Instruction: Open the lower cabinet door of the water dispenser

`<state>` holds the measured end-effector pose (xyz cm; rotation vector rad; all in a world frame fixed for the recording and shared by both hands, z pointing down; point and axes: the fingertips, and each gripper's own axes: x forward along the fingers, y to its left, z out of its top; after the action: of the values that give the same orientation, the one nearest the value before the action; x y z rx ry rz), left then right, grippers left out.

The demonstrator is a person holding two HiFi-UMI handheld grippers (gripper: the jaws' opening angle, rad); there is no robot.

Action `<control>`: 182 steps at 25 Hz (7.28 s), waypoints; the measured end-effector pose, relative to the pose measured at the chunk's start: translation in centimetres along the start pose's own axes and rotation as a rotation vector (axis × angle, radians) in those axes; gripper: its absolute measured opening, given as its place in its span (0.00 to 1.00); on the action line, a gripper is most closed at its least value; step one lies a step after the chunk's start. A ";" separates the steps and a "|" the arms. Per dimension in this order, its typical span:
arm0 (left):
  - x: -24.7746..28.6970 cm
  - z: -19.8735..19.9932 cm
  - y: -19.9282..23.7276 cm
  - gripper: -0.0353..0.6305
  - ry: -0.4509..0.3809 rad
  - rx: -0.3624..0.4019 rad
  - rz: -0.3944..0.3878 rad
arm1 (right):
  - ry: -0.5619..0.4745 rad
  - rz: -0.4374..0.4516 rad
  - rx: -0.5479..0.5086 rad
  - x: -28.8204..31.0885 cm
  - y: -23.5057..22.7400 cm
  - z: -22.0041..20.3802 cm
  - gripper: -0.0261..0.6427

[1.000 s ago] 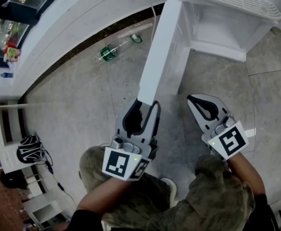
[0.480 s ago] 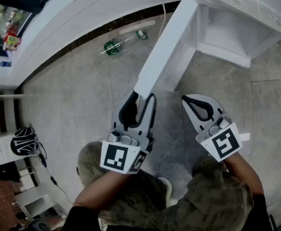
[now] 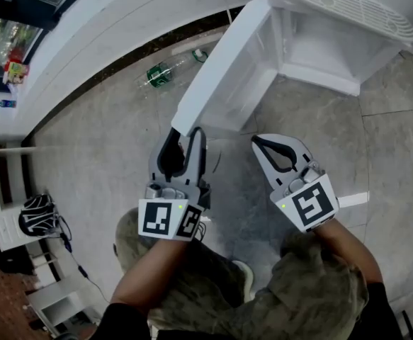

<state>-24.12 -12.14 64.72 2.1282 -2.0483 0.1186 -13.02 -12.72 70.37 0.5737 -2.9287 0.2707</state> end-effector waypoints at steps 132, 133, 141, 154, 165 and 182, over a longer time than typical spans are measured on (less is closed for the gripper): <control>-29.7 27.8 -6.9 0.06 0.221 -0.380 -0.039 | 0.422 -0.419 0.309 -32.9 14.9 38.4 0.04; -31.3 29.0 -7.0 0.06 0.208 -0.394 -0.041 | 0.413 -0.417 0.300 -33.5 16.1 40.4 0.04; -40.5 31.2 -9.0 0.06 0.223 -0.645 -0.072 | 0.348 -0.458 0.170 -38.5 22.7 52.5 0.04; -41.9 34.4 -12.0 0.06 0.196 -0.428 -0.181 | 0.235 -0.442 0.089 -47.7 27.2 57.8 0.04; -42.9 42.4 -22.5 0.06 0.126 -0.187 -0.410 | 0.139 -0.556 0.104 -57.0 27.8 58.8 0.04; -47.6 43.4 -25.5 0.06 0.035 -0.237 -0.152 | 0.099 -0.600 0.061 -55.4 26.7 53.3 0.04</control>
<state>-3.89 27.21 11.44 2.1072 -1.7746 -0.1021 21.78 20.63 4.81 1.3535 -2.5088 0.2979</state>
